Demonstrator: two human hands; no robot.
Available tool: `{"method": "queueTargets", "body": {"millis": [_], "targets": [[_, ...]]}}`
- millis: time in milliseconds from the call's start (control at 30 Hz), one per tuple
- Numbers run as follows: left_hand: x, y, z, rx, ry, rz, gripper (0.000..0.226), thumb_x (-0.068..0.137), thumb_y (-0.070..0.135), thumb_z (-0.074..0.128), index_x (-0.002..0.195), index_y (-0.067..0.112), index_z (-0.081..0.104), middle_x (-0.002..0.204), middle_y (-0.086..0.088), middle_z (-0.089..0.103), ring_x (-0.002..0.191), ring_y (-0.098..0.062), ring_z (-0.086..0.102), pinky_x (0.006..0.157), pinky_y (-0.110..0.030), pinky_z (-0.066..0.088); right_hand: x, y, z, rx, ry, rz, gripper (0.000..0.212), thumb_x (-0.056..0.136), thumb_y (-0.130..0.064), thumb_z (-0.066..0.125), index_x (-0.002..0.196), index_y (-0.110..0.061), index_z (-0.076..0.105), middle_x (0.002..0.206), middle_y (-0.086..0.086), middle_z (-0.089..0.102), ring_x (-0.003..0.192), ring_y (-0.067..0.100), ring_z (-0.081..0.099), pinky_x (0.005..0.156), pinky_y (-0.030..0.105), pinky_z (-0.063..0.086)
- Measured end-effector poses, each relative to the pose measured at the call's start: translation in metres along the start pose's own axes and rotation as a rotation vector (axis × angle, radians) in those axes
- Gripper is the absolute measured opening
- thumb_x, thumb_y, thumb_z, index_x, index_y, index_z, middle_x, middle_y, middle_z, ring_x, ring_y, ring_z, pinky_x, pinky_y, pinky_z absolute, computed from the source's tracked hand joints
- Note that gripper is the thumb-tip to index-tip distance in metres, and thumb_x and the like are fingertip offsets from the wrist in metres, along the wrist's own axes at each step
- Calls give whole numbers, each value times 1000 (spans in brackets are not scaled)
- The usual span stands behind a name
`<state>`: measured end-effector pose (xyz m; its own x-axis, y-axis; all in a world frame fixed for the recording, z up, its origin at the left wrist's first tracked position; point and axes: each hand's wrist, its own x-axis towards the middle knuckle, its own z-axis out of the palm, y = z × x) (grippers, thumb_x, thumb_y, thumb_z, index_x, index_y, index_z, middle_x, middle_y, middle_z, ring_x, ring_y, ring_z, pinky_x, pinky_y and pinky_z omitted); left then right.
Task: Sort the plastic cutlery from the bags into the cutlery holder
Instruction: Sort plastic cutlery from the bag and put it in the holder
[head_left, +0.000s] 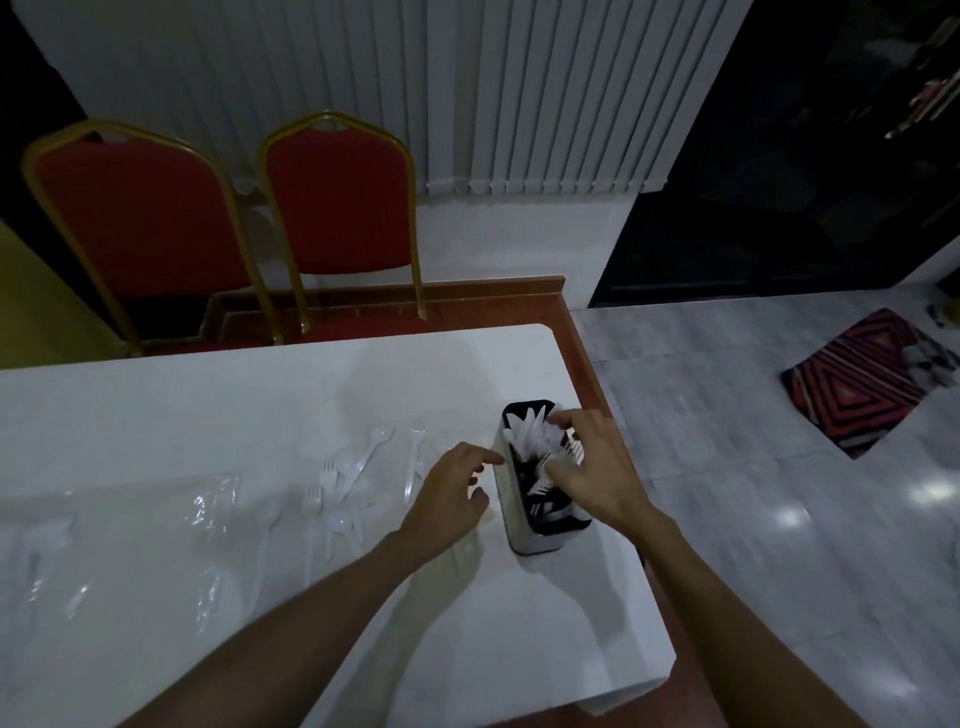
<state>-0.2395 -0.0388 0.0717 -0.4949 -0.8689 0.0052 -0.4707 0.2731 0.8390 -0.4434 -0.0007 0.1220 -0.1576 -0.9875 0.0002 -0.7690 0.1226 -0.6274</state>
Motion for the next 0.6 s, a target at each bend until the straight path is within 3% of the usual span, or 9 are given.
{"method": "queueTargets", "body": {"millis": [100,167,300,400,500,600], "targets": [[-12,-24,-15,20,86,-46,37,80,-2,58,110,20,63,109,3,59,96,-12,58,84,-22,51,2,-33,15,-48,157,-132,31,83,-23,64,114,-19,58,108,-8,53,98,8,49,80,16,39],[-21,-41,-26,48,166,-100,29,83,2,62,108,17,65,107,1,62,93,-13,59,85,-25,52,7,-54,35,-18,175,-213,25,85,-17,64,110,-17,62,104,-7,57,90,6,51,77,14,41],[-45,-90,-51,80,337,-376,19,86,7,62,104,12,65,102,-3,65,89,-17,62,83,-29,52,16,-82,98,36,14,-258,19,85,-11,61,103,-14,66,92,-4,63,78,3,56,71,15,45],[-60,-113,-64,131,485,-637,16,84,9,63,99,4,64,97,-15,64,92,-31,62,82,-36,46,15,-83,128,64,-112,-157,19,86,-9,58,101,-13,67,91,-1,64,73,4,55,72,18,46],[-78,-142,-74,126,411,-899,31,81,20,69,100,-2,58,103,-21,60,99,-38,58,85,-40,44,12,-78,164,38,-208,-20,17,86,-9,58,100,-14,68,92,1,67,74,8,58,69,15,46],[-88,-158,-75,110,303,-936,25,78,26,72,79,2,63,81,-19,64,88,-35,63,71,-35,45,6,-71,185,-2,-237,60,16,87,-10,60,100,-13,69,92,2,70,78,10,61,71,14,47]]}}
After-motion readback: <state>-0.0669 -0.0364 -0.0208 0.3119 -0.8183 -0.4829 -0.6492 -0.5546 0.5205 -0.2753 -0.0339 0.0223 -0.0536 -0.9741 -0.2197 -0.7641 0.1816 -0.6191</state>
